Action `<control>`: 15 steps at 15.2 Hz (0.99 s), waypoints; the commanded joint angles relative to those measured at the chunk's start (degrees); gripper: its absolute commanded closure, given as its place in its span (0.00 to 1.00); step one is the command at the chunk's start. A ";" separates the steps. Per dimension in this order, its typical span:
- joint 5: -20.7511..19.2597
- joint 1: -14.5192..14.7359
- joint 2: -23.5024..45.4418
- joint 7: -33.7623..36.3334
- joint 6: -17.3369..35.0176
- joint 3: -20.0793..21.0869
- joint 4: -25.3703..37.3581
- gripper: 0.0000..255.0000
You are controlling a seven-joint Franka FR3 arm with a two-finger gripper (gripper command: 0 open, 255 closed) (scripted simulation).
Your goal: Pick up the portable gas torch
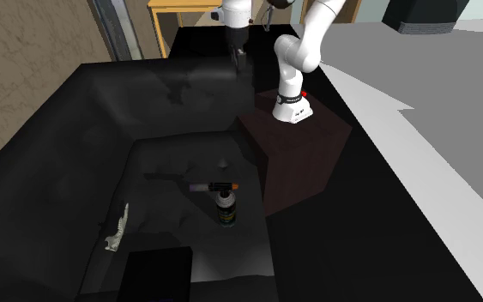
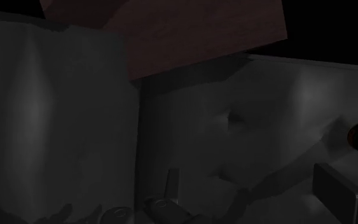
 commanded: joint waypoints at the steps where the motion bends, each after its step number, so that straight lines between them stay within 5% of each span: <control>1: 0.91 0.18 3.07 2.77 2.88 2.08 0.56 0.00; 8: 1.31 0.05 15.29 12.34 12.51 9.03 4.11 0.00; 15: -3.75 -0.27 30.28 23.64 20.08 14.95 11.51 0.00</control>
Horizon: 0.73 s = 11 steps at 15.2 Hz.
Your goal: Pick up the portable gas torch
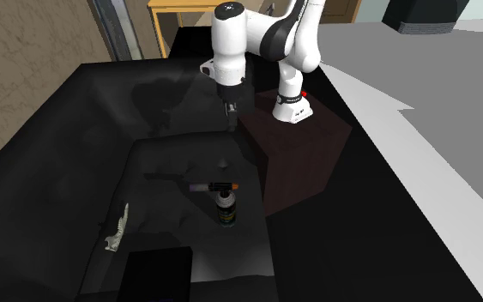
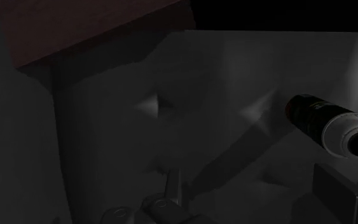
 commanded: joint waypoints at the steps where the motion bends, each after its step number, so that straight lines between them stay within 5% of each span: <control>1: -2.23 0.23 4.69 3.83 1.88 1.51 2.60 0.00; 11: -16.17 6.78 28.69 19.99 4.86 1.66 21.07 0.00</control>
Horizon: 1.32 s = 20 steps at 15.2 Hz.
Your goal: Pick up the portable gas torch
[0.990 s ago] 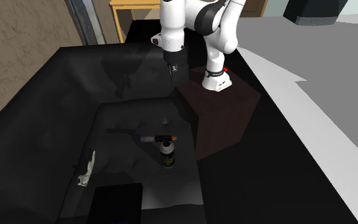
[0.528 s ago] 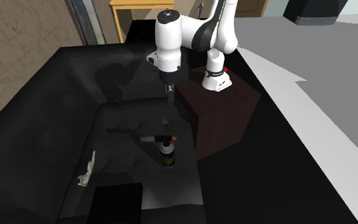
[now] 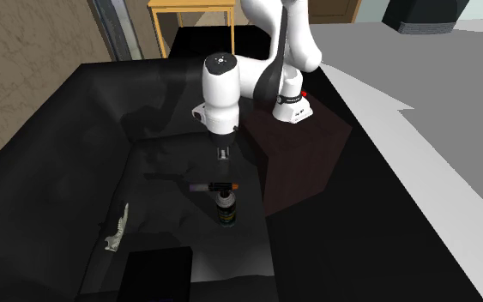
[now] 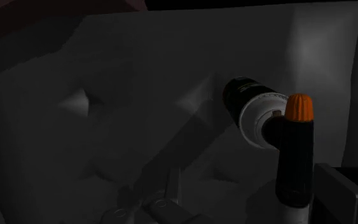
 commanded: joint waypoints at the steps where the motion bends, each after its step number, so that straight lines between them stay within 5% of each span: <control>1: -2.43 1.87 4.83 2.24 -0.42 -0.88 4.94 0.00; 4: -5.11 5.11 11.48 4.92 -1.20 -2.33 12.24 0.00; 13: -7.00 5.87 14.52 6.24 2.99 -3.59 10.80 0.00; 14: -7.03 5.87 14.60 6.21 3.03 -3.62 10.85 1.00; 20: -7.01 5.87 14.57 6.21 2.99 -3.60 10.85 1.00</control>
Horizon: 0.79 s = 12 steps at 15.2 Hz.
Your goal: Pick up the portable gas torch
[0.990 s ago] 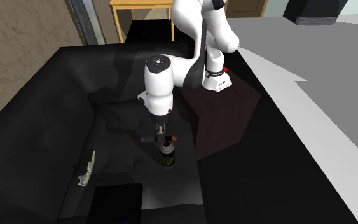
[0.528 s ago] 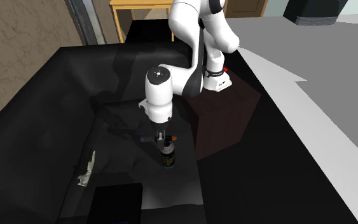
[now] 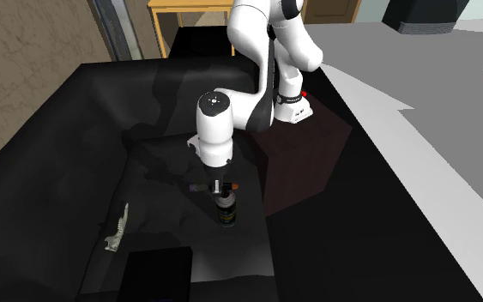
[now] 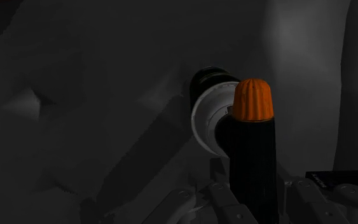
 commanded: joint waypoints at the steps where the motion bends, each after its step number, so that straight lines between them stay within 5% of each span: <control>1: 0.00 -0.01 0.02 0.00 0.00 -0.01 -0.03 1.00; 12: 2.27 -0.82 -3.59 -1.55 -5.02 1.42 1.74 1.00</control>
